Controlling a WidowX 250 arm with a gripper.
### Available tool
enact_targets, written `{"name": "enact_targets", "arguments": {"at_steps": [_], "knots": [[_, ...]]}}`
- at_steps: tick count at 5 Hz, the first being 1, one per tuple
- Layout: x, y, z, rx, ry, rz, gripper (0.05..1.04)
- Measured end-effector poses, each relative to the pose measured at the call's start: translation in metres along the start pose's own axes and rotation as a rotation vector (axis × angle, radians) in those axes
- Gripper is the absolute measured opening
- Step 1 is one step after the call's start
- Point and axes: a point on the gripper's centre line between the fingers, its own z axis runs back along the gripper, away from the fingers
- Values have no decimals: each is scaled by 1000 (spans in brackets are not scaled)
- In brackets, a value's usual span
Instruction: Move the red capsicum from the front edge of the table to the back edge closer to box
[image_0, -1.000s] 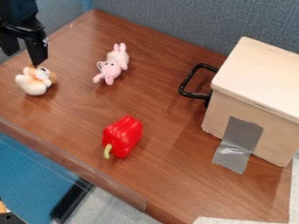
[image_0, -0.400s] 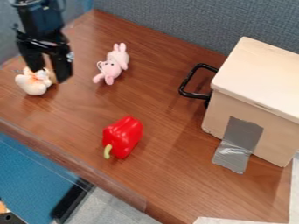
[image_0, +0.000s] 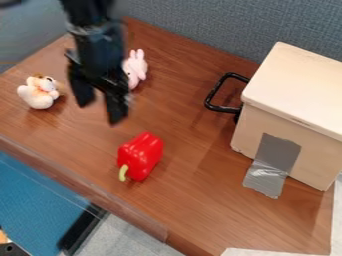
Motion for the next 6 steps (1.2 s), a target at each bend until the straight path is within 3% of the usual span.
{"name": "enact_targets", "arguments": {"at_steps": [1, 2, 4, 5, 6], "knots": [[10, -32, -18, 28, 42, -57, 1000], [12, -49, -30, 15, 68, -63, 1000], [8, -49, -40, 62, 104, -43, 980], [8, -48, -43, 96, 118, -51, 875], [7, -48, -42, 94, 119, -58, 778]]}}
